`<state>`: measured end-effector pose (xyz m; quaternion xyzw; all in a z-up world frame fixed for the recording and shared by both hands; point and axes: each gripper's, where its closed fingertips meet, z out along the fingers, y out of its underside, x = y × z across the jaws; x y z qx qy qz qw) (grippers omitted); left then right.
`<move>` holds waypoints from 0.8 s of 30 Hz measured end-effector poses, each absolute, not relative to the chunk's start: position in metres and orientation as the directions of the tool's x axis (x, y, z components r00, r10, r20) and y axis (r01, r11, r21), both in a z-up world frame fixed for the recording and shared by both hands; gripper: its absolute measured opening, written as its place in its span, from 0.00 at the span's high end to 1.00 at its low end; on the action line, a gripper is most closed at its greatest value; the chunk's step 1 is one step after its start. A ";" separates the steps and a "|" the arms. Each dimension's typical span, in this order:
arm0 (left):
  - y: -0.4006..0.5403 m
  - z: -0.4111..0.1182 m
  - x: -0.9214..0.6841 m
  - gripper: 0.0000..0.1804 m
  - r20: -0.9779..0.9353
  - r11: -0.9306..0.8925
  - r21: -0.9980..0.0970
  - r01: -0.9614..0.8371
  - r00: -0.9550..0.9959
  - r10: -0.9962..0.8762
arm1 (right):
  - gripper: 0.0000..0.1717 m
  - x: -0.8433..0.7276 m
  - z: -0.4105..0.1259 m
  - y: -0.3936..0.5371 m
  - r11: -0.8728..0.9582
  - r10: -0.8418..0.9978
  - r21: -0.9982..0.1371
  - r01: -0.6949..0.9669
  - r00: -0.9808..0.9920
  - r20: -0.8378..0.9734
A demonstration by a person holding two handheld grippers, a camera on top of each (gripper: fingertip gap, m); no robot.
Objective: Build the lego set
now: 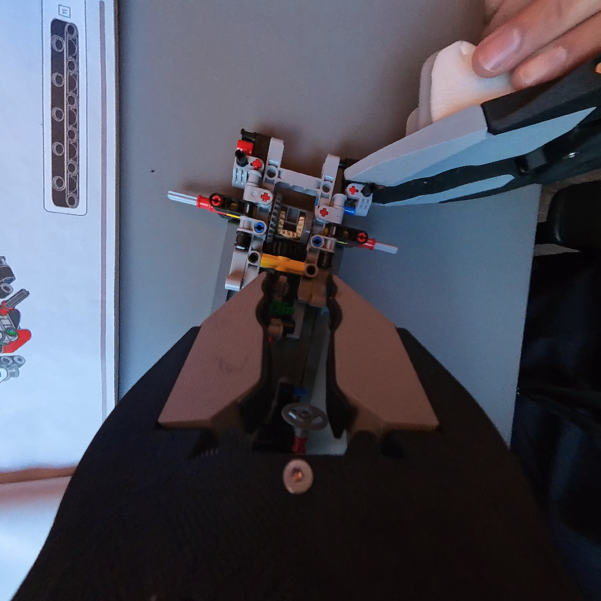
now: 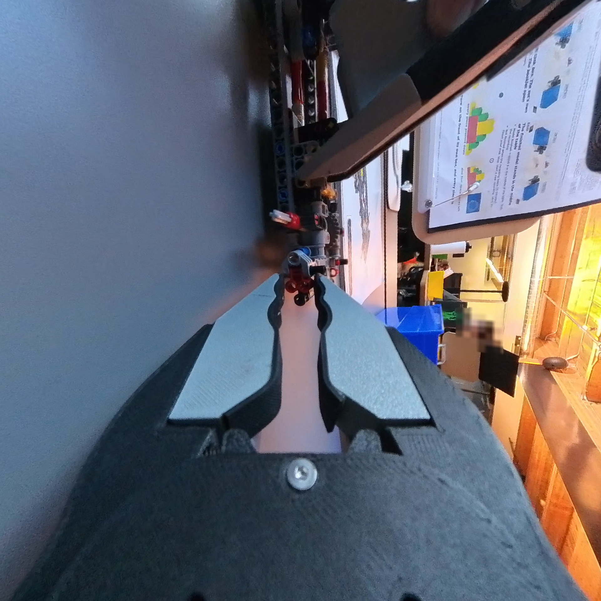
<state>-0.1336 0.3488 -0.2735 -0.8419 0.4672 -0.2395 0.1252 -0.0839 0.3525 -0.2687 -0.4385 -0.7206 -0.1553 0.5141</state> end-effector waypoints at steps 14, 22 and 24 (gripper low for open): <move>0.354 -0.261 -0.134 0.83 0.464 -0.583 -0.416 -0.697 0.389 -0.796 | 0.87 -0.089 -0.254 0.361 0.668 0.417 -0.248 0.702 -0.077 0.906; 0.350 -0.260 -0.137 0.77 0.301 -0.498 -0.468 -0.730 0.398 -0.866 | 0.91 -0.091 -0.257 0.361 0.684 0.399 -0.227 0.693 -0.095 0.912; 0.352 -0.257 -0.138 0.77 0.237 -0.472 -0.478 -0.740 0.409 -0.881 | 0.91 -0.092 -0.256 0.360 0.688 0.401 -0.236 0.687 -0.088 0.912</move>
